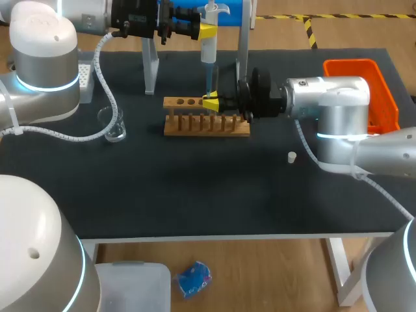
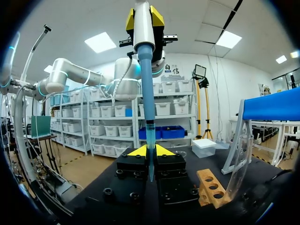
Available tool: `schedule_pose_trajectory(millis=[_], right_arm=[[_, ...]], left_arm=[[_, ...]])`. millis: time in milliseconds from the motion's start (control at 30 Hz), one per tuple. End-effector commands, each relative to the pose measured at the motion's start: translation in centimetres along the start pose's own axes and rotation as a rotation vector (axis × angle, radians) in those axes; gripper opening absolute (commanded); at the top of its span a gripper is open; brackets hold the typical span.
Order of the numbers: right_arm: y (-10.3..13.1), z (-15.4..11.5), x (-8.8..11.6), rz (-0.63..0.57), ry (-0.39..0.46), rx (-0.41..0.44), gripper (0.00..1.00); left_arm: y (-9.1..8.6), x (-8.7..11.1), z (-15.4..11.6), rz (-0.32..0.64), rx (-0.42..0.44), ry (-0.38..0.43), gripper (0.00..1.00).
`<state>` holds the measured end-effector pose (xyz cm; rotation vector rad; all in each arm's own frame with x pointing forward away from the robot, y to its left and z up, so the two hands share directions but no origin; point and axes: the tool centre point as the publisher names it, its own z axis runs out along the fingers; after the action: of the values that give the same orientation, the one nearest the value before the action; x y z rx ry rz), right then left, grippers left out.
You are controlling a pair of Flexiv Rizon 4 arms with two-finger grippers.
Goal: Invert the test tube, pick up the pipette, mount the tip to pipette, aspirate from beaker and dispense into the tube, eject the tip, return the pipette, and cap with the stopper.
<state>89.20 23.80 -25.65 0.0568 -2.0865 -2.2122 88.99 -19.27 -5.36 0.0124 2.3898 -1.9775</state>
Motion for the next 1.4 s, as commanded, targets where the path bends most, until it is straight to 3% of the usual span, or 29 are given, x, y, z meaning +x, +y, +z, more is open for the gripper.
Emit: schedule_pose_trajectory(millis=[33,900,933,967,1400], right_arm=[[0.6,0.0,-0.1,-0.006,-0.002,0.005,0.0],[3.5,-0.3,0.0,-0.077,0.017,0.001,0.0],[3.6,-0.4,0.0,-0.08,0.013,0.001,0.39],[3.7,-0.4,0.0,-0.082,0.01,0.002,1.0],[4.0,-2.0,0.4,-0.101,0.002,0.029,1.0]], left_arm=[[0.3,-0.1,0.0,0.0,-0.002,0.002,0.0],[0.3,-0.1,0.0,0.0,-0.002,0.002,0.0],[0.3,-0.1,0.0,0.0,-0.002,0.002,0.0],[0.3,-0.1,0.0,0.0,-0.002,0.002,0.0],[0.3,-0.1,0.0,0.0,-0.002,0.002,0.0]])
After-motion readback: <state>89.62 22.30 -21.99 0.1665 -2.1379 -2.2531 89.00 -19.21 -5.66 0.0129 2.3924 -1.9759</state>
